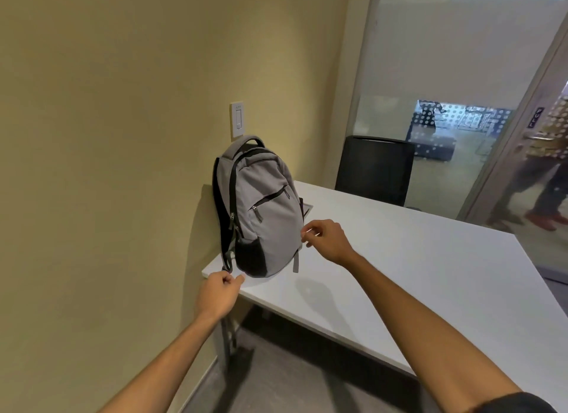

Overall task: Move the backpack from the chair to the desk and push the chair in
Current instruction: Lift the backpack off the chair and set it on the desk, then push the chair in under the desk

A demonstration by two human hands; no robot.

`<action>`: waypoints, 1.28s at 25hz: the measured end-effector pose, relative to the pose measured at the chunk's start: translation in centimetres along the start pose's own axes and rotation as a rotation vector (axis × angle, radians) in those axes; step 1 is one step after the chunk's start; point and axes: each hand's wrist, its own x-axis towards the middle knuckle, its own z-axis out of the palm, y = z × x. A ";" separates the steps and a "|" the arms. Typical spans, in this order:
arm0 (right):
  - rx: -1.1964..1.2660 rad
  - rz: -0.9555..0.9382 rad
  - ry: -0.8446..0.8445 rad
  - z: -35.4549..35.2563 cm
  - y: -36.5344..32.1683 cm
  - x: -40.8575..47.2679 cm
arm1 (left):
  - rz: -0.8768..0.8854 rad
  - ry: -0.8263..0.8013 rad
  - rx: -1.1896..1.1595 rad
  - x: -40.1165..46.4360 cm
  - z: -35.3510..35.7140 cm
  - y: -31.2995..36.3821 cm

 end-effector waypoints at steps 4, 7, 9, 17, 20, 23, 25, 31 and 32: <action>0.014 -0.006 -0.017 -1.2 0.1 -4.4 | 0.000 -0.036 -0.041 -5.1 1.0 -0.9; 0.012 0.010 -0.018 -1.3 0.2 -7.1 | 0.016 -0.075 -0.050 -7.7 1.8 -2.3; 0.011 0.012 -0.017 -1.5 0.1 -8.8 | 0.054 -0.127 -0.065 -9.0 2.2 -2.9; -0.104 0.092 -0.054 -3.2 -2.4 -18.7 | 0.284 -0.377 -0.132 -14.9 1.2 -2.7; -0.162 0.128 -0.078 -3.2 -2.7 -22.3 | 0.350 -0.410 -0.075 -18.1 0.4 -2.6; -0.194 0.137 -0.093 -3.6 -3.4 -25.5 | 0.353 -0.386 -0.053 -21.3 -0.6 -2.1; -0.201 0.131 -0.110 -4.2 -3.6 -27.6 | 0.366 -0.382 -0.024 -23.5 -1.0 -2.3; -0.199 0.082 -0.180 -8.3 -2.5 -35.5 | 0.301 -0.350 -0.065 -31.2 2.0 -2.8; -0.215 0.063 -0.193 -9.2 -2.1 -36.9 | 0.297 -0.344 -0.070 -33.0 3.0 -2.6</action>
